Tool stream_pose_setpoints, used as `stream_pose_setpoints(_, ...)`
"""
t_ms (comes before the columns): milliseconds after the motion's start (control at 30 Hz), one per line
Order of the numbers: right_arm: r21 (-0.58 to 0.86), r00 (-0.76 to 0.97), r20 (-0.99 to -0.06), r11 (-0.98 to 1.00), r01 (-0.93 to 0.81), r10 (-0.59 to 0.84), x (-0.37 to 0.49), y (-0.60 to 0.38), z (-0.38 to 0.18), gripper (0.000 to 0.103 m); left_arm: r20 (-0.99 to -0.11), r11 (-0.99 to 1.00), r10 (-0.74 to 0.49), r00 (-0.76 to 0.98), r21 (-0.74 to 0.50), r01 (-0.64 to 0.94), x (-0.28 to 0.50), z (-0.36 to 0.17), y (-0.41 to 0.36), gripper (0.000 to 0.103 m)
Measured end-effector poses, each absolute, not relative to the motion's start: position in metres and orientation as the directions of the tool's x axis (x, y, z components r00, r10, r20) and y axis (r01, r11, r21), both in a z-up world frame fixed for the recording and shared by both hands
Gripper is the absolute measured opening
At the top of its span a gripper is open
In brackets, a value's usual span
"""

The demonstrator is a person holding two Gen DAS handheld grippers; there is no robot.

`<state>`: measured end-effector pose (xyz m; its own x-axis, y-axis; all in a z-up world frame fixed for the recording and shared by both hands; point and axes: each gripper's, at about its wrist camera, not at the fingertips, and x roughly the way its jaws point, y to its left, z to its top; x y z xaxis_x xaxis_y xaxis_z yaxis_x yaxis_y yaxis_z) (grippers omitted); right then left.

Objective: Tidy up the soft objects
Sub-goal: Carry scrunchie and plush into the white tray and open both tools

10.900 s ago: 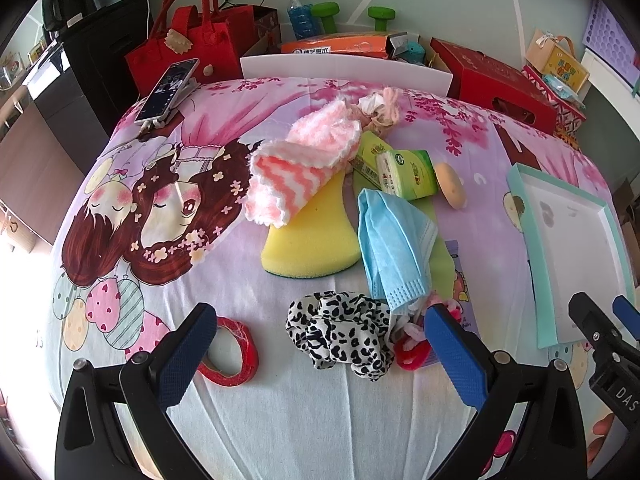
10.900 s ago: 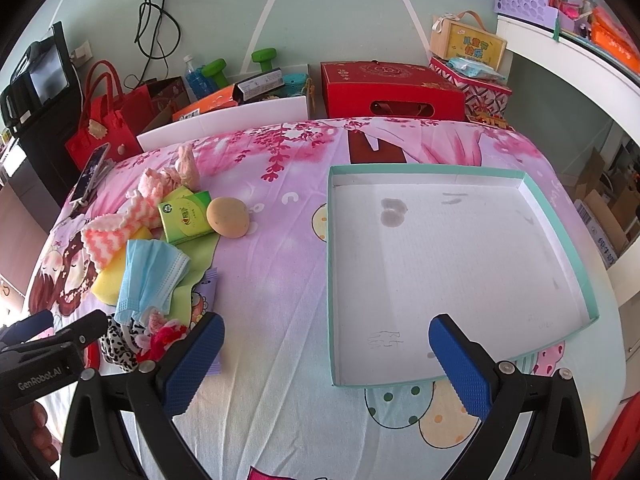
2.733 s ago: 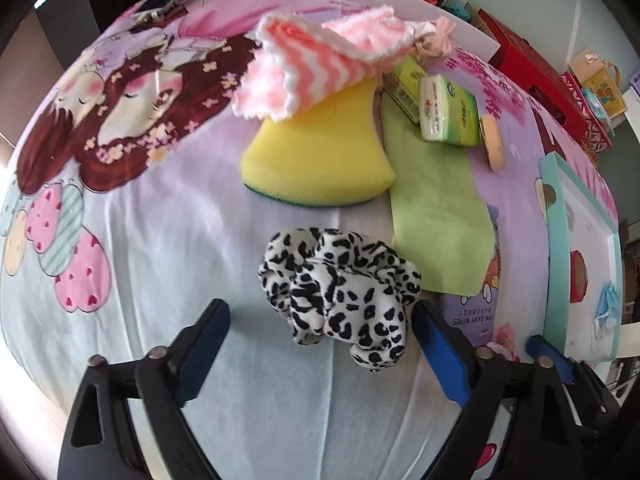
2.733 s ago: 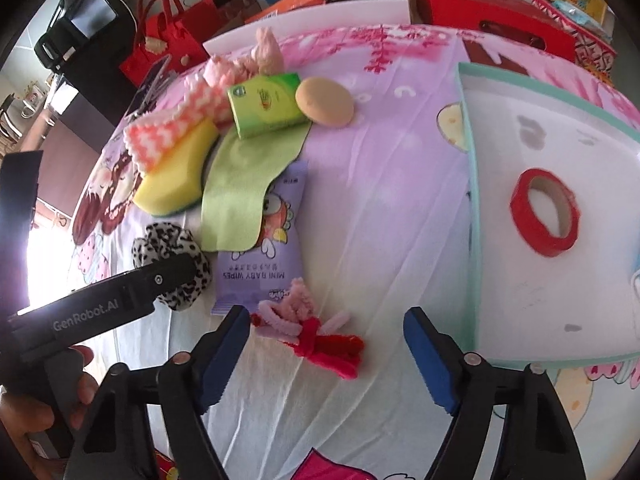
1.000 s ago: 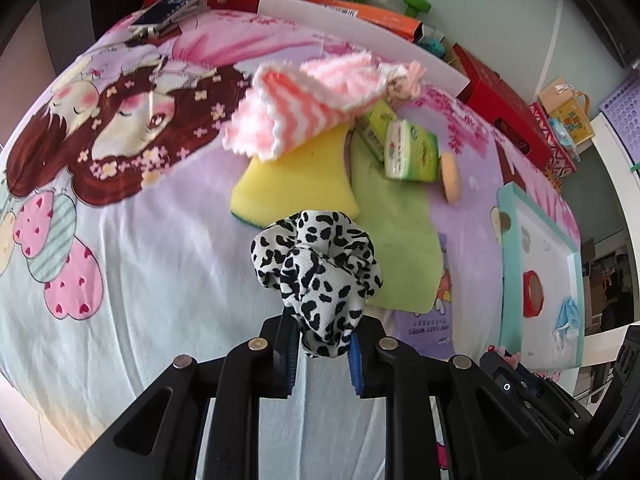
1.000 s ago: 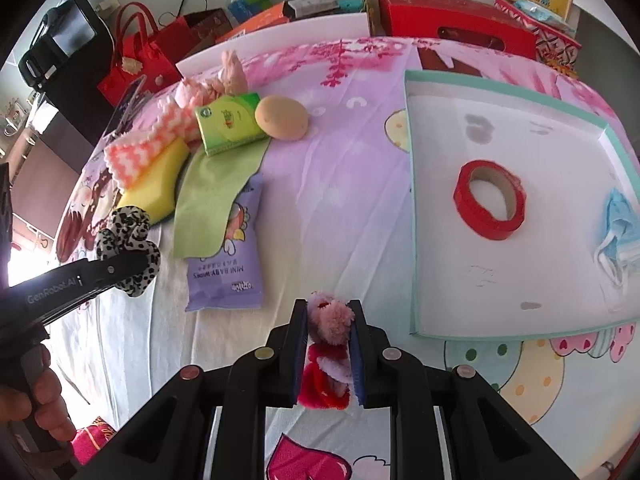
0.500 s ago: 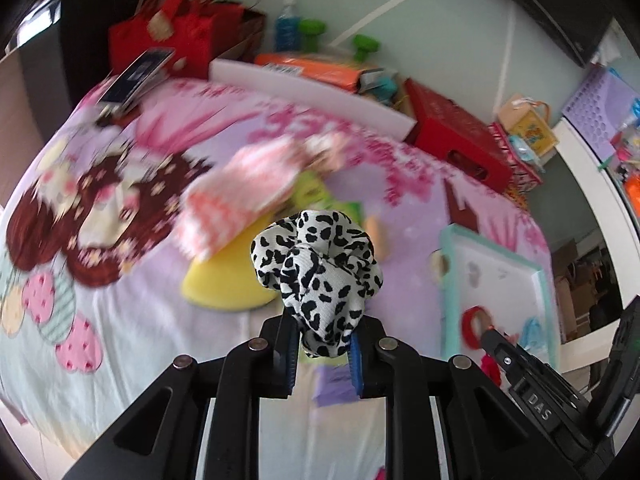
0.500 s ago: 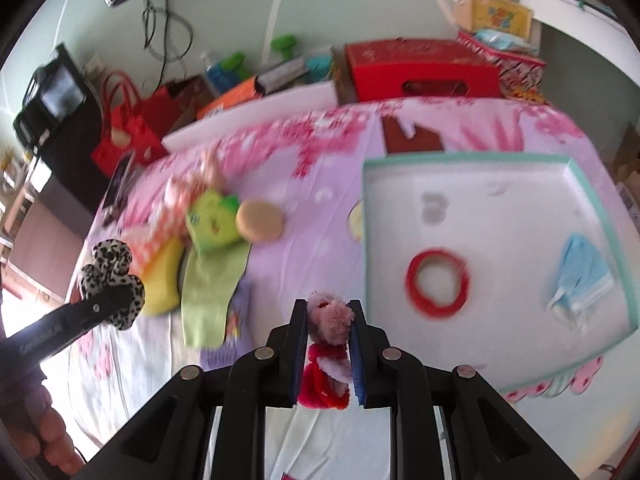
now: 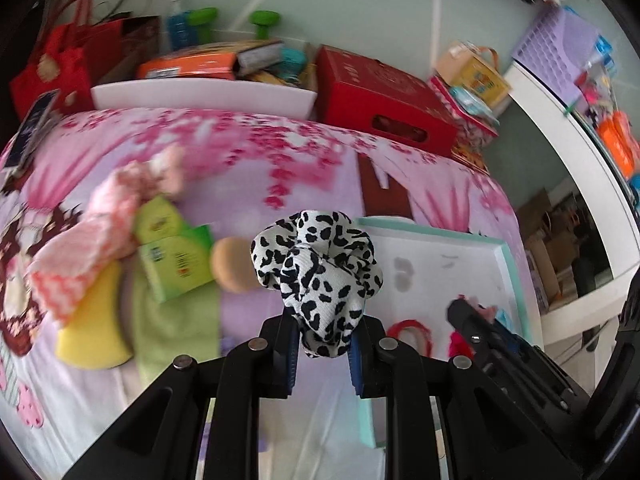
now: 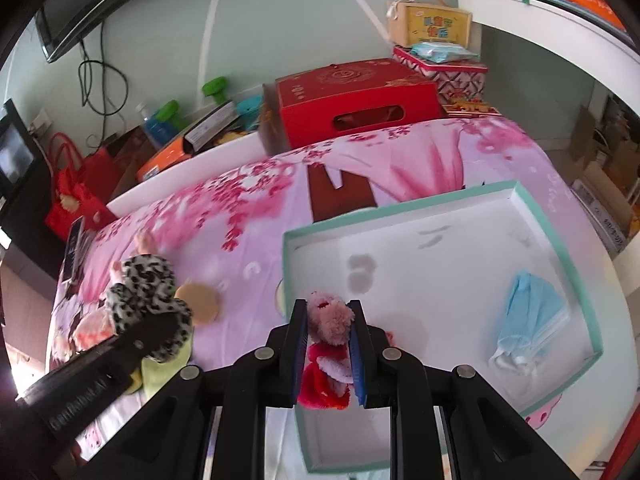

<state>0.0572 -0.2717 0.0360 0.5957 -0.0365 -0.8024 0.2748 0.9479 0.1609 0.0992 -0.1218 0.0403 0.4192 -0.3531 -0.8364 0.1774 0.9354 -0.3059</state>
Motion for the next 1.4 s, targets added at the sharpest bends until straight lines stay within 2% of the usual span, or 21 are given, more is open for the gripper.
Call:
stream_pose_setpoints(667, 0.132, 0.545, -0.812, 0.845, 0.517, -0.207, 0.043, -0.367, 0.012, 0.021, -0.800, 0.875, -0.431, 0.418, -0.257, 0.411, 0.106, 0.022, -0.217, 0.025)
stream_pose_setpoints(767, 0.129, 0.543, -0.812, 0.840, 0.527, -0.216, 0.042, -0.370, 0.011, 0.024, -0.797, 0.864, -0.442, 0.411, -0.256, 0.433, 0.104, 0.021, -0.223, 0.034)
stream_pose_setpoints(867, 0.118, 0.535, -0.814, 0.837, 0.535, -0.227, 0.041, -0.372, 0.010, 0.024, -0.797, 0.863, -0.442, 0.411, -0.253, 0.437, 0.103, 0.021, -0.224, 0.052)
stream_pose_setpoints(900, 0.117, 0.533, -0.815, 0.836, 0.536, -0.228, 0.040, -0.372, 0.010, 0.026, -0.797, 0.863, -0.442, 0.413, -0.253, 0.436, 0.103, 0.021, -0.223, 0.057)
stream_pose_setpoints(967, 0.112, 0.529, -0.817, 0.836, 0.538, -0.231, 0.039, -0.372, 0.010, 0.035, -0.798, 0.867, -0.435, 0.417, -0.247, 0.432, 0.103, 0.021, -0.221, 0.059)
stream_pose_setpoints(1100, 0.108, 0.518, -0.823, 0.830, 0.547, -0.235, 0.037, -0.373, 0.009, 0.061, -0.806, 0.877, -0.418, 0.418, -0.239, 0.417, 0.103, 0.018, -0.217, 0.070)
stream_pose_setpoints(1167, 0.109, 0.520, -0.821, 0.830, 0.547, -0.235, 0.035, -0.373, 0.010, 0.065, -0.810, 0.885, -0.408, 0.421, -0.236, 0.402, 0.105, 0.016, -0.214, 0.071)
stream_pose_setpoints(1200, 0.106, 0.521, -0.820, 0.831, 0.546, -0.238, 0.035, -0.373, 0.011, 0.070, -0.813, 0.892, -0.397, 0.427, -0.231, 0.389, 0.106, 0.015, -0.212, 0.076)
stream_pose_setpoints(1233, 0.101, 0.519, -0.819, 0.831, 0.547, -0.242, 0.034, -0.373, 0.011, 0.073, -0.816, 0.902, -0.380, 0.436, -0.222, 0.371, 0.108, 0.013, -0.209, 0.085)
stream_pose_setpoints(1267, 0.095, 0.517, -0.820, 0.831, 0.548, -0.247, 0.034, -0.373, 0.011, 0.078, -0.817, 0.909, -0.369, 0.444, -0.216, 0.357, 0.109, 0.012, -0.206, 0.089)
stream_pose_setpoints(1367, 0.074, 0.508, -0.821, 0.832, 0.550, -0.262, 0.033, -0.372, 0.011, 0.088, -0.821, 0.932, -0.323, 0.471, -0.190, 0.307, 0.113, 0.008, -0.196, 0.092)
stream_pose_setpoints(1400, 0.070, 0.505, -0.822, 0.833, 0.550, -0.265, 0.033, -0.372, 0.010, 0.096, -0.825, 0.940, -0.305, 0.476, -0.181, 0.289, 0.114, 0.007, -0.193, 0.095)
